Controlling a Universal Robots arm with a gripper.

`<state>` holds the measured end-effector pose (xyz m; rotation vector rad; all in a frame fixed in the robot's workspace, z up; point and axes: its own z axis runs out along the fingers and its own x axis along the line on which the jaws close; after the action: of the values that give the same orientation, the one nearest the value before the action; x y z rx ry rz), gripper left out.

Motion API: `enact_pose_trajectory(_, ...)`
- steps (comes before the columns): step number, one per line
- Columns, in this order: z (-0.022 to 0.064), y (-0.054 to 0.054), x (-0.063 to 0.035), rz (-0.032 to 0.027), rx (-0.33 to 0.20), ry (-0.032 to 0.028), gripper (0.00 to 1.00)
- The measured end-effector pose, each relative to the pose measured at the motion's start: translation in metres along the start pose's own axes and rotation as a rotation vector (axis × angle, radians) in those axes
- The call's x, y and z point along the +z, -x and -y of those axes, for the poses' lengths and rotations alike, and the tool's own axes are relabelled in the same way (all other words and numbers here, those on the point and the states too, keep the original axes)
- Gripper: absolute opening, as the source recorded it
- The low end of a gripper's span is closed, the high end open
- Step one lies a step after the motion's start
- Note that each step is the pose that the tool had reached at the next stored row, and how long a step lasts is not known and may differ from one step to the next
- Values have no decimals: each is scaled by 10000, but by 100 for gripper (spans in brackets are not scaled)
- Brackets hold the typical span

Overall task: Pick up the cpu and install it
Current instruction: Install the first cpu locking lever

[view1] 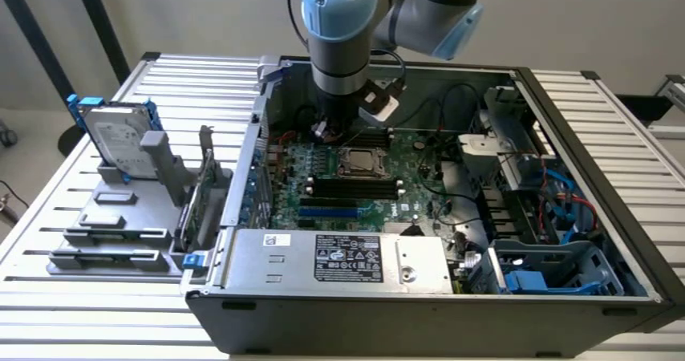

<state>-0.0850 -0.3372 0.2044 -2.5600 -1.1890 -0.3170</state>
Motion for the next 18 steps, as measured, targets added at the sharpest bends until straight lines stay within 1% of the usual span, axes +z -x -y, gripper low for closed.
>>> enact_pose_trajectory(4,-2,3,0,6,1,4,11)
enact_pose_trajectory(7,-3,4,-1,23,-2,17,11)
enact_pose_trajectory(18,-14,17,-7,128,-11,103,11)
